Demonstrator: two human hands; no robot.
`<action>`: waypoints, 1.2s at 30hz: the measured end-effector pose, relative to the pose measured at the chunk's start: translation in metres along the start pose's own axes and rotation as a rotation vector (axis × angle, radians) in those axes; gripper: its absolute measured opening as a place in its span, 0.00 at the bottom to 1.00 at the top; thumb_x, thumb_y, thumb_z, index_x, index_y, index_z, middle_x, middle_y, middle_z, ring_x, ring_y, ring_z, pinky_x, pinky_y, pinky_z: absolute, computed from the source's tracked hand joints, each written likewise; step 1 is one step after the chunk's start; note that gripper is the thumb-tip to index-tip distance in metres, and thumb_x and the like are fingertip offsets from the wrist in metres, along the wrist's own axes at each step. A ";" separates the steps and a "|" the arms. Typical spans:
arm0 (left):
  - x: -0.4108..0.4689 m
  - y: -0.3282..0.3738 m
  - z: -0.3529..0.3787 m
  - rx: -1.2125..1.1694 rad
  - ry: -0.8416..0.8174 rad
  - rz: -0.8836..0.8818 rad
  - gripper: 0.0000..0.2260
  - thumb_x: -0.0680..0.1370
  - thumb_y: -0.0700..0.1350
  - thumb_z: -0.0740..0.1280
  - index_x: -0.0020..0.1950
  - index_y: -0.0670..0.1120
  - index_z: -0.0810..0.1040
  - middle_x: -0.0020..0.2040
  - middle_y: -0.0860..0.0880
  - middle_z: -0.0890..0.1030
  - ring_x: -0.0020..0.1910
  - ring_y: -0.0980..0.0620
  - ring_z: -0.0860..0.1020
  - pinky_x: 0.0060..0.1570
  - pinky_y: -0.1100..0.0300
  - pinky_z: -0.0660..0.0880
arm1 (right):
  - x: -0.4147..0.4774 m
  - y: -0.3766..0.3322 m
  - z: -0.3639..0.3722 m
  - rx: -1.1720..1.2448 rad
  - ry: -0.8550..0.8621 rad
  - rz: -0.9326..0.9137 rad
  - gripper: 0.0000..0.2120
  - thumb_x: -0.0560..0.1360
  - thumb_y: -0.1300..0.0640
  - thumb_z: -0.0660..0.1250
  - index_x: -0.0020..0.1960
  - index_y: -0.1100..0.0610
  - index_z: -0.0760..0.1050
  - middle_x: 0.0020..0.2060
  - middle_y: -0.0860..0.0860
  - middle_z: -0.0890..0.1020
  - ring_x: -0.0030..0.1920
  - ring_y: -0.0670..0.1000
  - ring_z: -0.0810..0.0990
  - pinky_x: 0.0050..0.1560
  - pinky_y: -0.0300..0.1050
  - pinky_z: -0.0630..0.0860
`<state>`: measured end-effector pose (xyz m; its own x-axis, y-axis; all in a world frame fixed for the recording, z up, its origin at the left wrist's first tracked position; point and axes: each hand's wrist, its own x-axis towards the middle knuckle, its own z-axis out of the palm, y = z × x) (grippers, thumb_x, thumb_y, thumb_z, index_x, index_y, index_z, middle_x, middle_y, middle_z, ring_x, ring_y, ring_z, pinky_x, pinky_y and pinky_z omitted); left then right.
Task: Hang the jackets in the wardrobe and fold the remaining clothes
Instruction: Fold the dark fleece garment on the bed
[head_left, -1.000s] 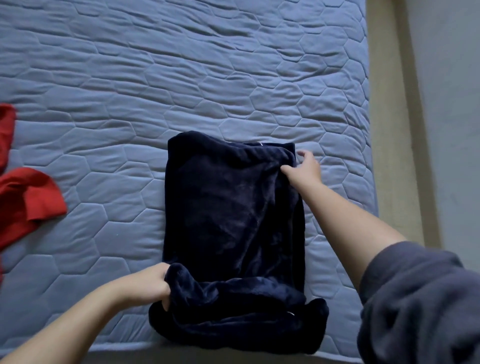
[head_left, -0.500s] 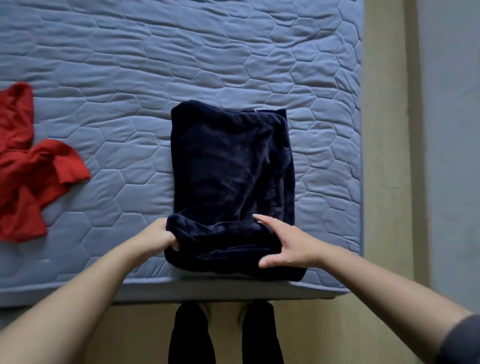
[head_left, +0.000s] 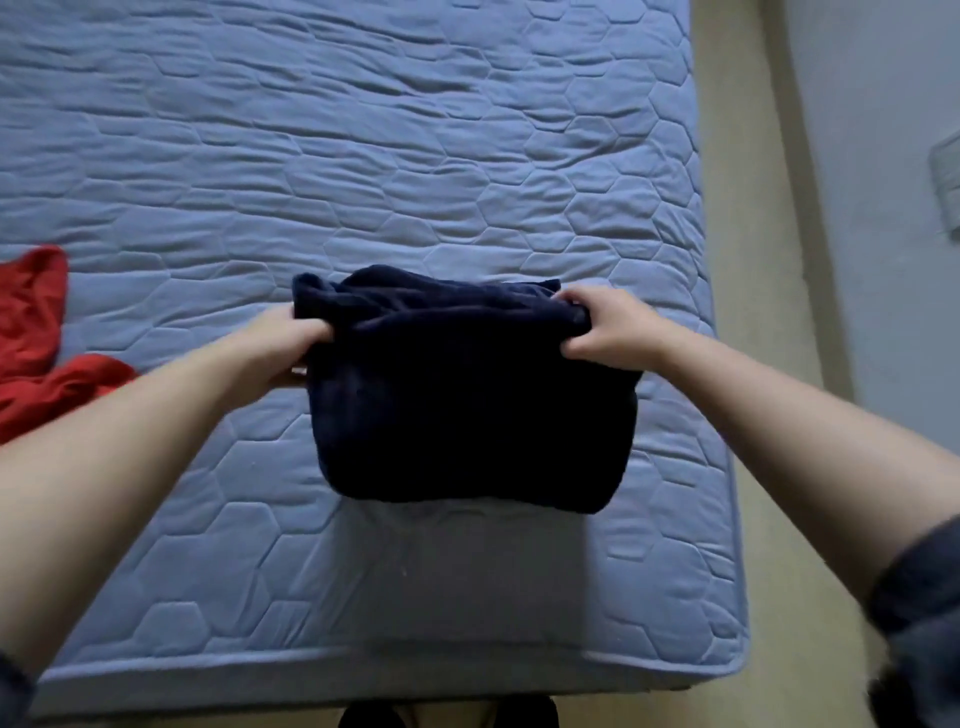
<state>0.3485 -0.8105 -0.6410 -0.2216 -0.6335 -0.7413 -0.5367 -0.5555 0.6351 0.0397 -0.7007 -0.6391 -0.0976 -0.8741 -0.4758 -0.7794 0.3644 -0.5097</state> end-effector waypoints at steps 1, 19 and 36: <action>0.022 0.005 0.006 0.037 0.126 0.027 0.10 0.76 0.38 0.60 0.54 0.47 0.76 0.45 0.46 0.79 0.40 0.49 0.77 0.39 0.56 0.75 | 0.022 -0.003 0.004 -0.050 0.084 0.046 0.20 0.68 0.57 0.69 0.60 0.50 0.74 0.52 0.52 0.81 0.56 0.56 0.79 0.52 0.45 0.72; 0.033 -0.039 0.044 0.751 0.584 0.802 0.22 0.73 0.49 0.59 0.67 0.47 0.70 0.69 0.45 0.70 0.68 0.44 0.67 0.66 0.44 0.64 | 0.031 -0.019 0.109 -0.137 0.688 -0.229 0.37 0.67 0.65 0.63 0.75 0.55 0.60 0.77 0.56 0.56 0.77 0.58 0.50 0.72 0.66 0.44; 0.143 -0.096 0.080 0.765 0.525 0.534 0.32 0.74 0.58 0.64 0.74 0.47 0.61 0.77 0.44 0.56 0.76 0.44 0.53 0.70 0.43 0.58 | 0.081 0.036 0.192 -0.184 0.499 0.216 0.31 0.77 0.41 0.55 0.77 0.40 0.49 0.78 0.45 0.46 0.78 0.52 0.42 0.69 0.71 0.39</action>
<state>0.3030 -0.8051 -0.8251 -0.2984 -0.9485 -0.1060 -0.8822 0.2317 0.4098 0.1228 -0.6972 -0.8335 -0.5120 -0.8481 -0.1366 -0.8001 0.5286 -0.2836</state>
